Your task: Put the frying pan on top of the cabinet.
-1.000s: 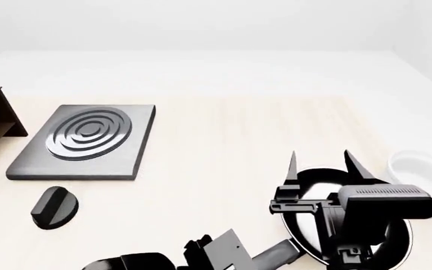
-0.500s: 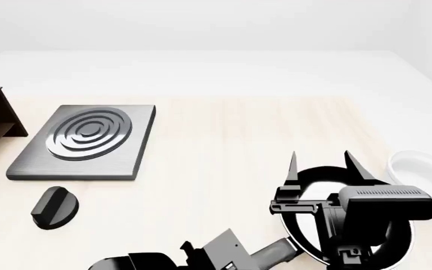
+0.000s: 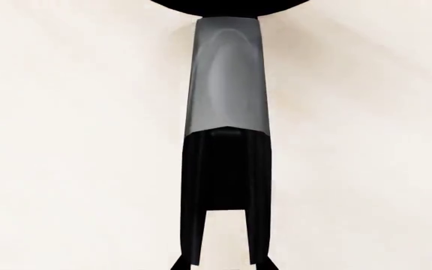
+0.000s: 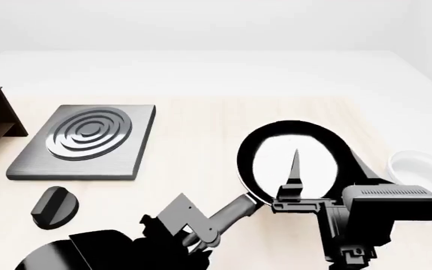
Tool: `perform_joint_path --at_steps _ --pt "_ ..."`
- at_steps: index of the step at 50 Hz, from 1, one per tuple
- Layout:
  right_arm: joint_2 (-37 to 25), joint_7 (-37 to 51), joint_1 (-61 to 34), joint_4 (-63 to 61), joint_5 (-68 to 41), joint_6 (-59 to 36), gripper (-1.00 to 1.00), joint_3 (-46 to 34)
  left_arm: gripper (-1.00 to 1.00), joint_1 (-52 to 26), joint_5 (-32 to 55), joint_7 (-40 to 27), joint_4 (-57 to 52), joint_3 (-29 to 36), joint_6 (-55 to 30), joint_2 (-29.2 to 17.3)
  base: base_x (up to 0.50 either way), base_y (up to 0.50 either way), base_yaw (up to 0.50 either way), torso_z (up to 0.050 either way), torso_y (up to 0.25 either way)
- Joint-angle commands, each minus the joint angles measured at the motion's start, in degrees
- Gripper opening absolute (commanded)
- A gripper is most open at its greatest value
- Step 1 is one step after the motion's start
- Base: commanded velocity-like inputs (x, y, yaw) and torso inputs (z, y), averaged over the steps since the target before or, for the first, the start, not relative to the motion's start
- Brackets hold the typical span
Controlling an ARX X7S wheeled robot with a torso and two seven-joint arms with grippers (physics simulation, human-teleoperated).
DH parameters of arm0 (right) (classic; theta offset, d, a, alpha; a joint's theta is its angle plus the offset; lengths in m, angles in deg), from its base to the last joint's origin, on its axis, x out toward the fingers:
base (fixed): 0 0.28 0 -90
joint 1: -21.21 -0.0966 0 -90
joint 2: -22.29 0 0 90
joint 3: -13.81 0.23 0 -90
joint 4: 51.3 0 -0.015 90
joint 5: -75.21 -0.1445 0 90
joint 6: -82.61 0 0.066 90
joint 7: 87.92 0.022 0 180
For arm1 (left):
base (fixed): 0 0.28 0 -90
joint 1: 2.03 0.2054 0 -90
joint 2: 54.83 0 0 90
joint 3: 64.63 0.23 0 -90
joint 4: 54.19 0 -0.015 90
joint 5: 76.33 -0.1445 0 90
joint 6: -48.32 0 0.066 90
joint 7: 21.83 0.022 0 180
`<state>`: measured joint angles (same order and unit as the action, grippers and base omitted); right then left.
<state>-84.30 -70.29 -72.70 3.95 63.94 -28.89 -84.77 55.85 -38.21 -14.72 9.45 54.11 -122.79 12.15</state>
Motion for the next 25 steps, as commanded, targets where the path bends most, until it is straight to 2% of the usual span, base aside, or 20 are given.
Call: perform_joint_path --at_steps 1,8,11,15,17,22,25 --pt "-0.26 0.33 -0.30 -0.16 -0.21 -0.18 1.00 -0.09 -1.00 -4.34 0.66 -1.34 0.88 -12.24 -0.35 -1.40 0.00 0.00 0.00 0.000 0.010" --pt "-0.31 0.48 -0.16 0.04 -0.30 0.10 1.00 -0.24 -1.00 -8.39 -0.38 -3.71 5.01 -16.93 -0.57 -0.21 0.00 0.00 0.00 0.000 0.001" --pt "-0.37 0.53 -0.17 -0.05 -0.34 0.06 1.00 -0.37 -1.00 -12.61 -2.14 -6.84 9.10 -20.24 -1.39 1.68 0.00 0.00 0.00 0.000 0.000" --pt "-0.39 0.58 -0.31 0.12 -0.35 0.09 1.00 -0.57 -1.00 -17.53 -3.87 -8.91 13.04 -20.98 -1.97 2.57 0.00 0.00 0.00 0.000 0.003" --pt "-0.34 0.61 -0.37 0.24 -0.33 0.21 1.00 -0.71 -1.00 -23.20 -5.24 -10.20 17.45 -21.47 -2.87 3.40 0.00 0.00 0.00 0.000 0.005" --pt "-0.29 0.63 -0.48 0.66 -0.46 0.47 1.00 -0.88 -1.00 -31.40 -7.78 -11.37 25.59 -20.43 -2.52 4.05 0.00 0.00 0.00 0.000 0.002" --pt "-0.34 0.64 -0.50 0.74 -0.55 0.53 1.00 -0.96 -1.00 -38.88 -10.74 -12.45 35.47 -19.72 -0.88 4.85 0.00 0.00 0.00 0.000 0.000"
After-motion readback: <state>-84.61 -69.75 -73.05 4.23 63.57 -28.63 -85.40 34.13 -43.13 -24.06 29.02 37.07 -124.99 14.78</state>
